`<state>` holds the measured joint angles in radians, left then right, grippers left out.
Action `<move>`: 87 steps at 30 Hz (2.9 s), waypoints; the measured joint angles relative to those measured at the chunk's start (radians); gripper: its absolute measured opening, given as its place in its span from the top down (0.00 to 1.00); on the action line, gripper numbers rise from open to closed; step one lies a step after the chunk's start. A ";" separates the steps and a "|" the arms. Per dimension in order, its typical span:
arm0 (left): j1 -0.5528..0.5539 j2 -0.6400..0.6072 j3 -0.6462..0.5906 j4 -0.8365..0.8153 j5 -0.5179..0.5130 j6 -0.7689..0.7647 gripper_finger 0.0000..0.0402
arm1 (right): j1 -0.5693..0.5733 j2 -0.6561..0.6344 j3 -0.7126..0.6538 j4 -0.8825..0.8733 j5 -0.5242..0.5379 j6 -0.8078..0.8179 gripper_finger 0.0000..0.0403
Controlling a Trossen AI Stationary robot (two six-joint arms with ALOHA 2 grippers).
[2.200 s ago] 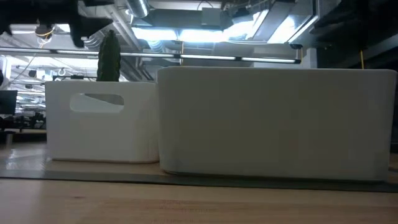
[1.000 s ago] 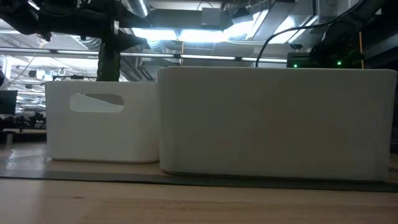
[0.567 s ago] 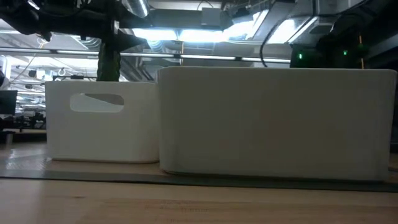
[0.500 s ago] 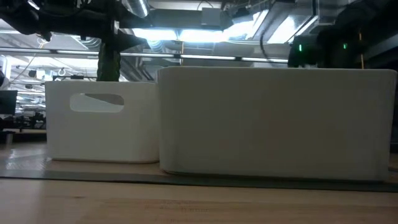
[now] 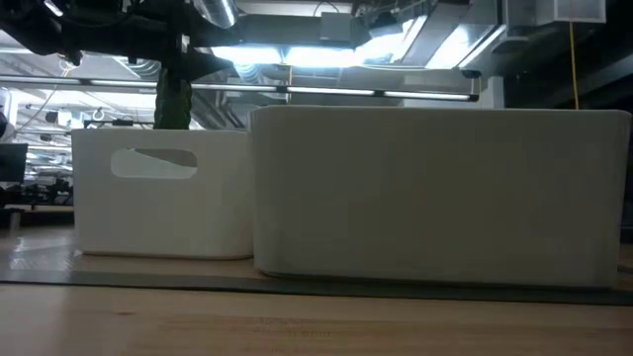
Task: Pick and place Granola Bars by type
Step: Put the yellow granola bar into the transparent bin, then put the blue granola bar into the gray bin
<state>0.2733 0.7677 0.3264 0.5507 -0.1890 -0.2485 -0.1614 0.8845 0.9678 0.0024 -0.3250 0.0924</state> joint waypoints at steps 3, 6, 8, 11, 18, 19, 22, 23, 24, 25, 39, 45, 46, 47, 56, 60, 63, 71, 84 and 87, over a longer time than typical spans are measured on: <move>-0.001 0.000 0.000 0.000 0.000 0.000 0.40 | 0.007 0.005 0.051 0.003 -0.059 -0.019 0.96; -0.001 0.000 0.000 0.000 0.000 0.000 0.40 | 0.017 0.016 0.071 0.003 -0.123 -0.020 0.96; -0.001 0.000 0.000 0.000 0.000 0.000 0.40 | 0.022 0.021 0.073 0.021 -0.157 -0.020 0.95; -0.001 0.000 0.000 -0.001 0.000 0.000 0.40 | 0.028 0.039 0.073 0.066 -0.189 -0.020 0.91; -0.001 0.000 0.000 -0.001 0.000 0.001 0.40 | 0.030 0.105 0.074 0.193 -0.270 0.008 0.96; -0.001 0.000 0.000 -0.002 0.000 0.001 0.40 | 0.030 0.118 0.074 0.190 -0.252 0.008 0.96; -0.001 0.000 0.000 -0.009 0.000 0.001 0.40 | 0.023 0.189 0.093 0.182 -0.216 0.027 0.96; -0.001 0.000 0.000 -0.009 0.000 0.006 0.40 | 0.014 0.228 0.119 0.177 -0.227 0.046 0.96; -0.001 0.000 0.000 -0.009 0.000 0.015 0.40 | 0.003 0.267 0.153 0.161 -0.250 0.072 0.95; -0.001 0.000 0.000 -0.009 0.000 0.024 0.40 | -0.006 0.310 0.197 0.123 -0.270 0.090 0.93; -0.006 0.000 0.000 -0.027 0.008 0.027 0.40 | -0.006 0.658 0.485 -0.751 0.088 -0.007 0.94; -0.013 0.000 0.000 -0.039 0.008 0.027 0.40 | 0.032 0.702 0.274 -0.630 0.101 0.094 0.89; -0.013 0.000 0.000 -0.040 0.008 0.027 0.40 | 0.039 0.707 0.248 -0.623 0.115 0.117 0.90; -0.013 0.000 0.000 -0.040 0.009 0.027 0.40 | 0.044 0.712 0.225 -0.623 0.121 0.138 0.92; -0.013 0.000 0.000 -0.071 0.020 0.030 0.40 | 0.090 0.719 0.192 -0.600 0.115 0.265 0.90; -0.013 0.000 0.000 -0.089 0.020 0.034 0.40 | 0.101 0.718 0.217 -0.604 0.123 0.289 0.76; -0.013 0.000 0.000 -0.089 0.020 0.034 0.40 | 0.106 0.718 0.251 -0.636 0.140 0.303 0.64; -0.013 0.000 0.000 -0.106 0.034 0.008 0.40 | 0.234 0.700 0.309 -1.177 0.096 0.544 0.48; -0.013 0.001 -0.003 -0.277 0.035 0.014 0.40 | 0.737 0.658 0.309 -1.266 0.210 1.717 0.48; -0.013 0.001 -0.010 -0.290 0.035 0.034 0.40 | 0.834 0.662 0.287 -1.262 0.226 2.005 0.48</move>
<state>0.2607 0.7688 0.3161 0.2603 -0.1543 -0.2148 0.6721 1.5462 1.2549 -1.2595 -0.0991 2.0979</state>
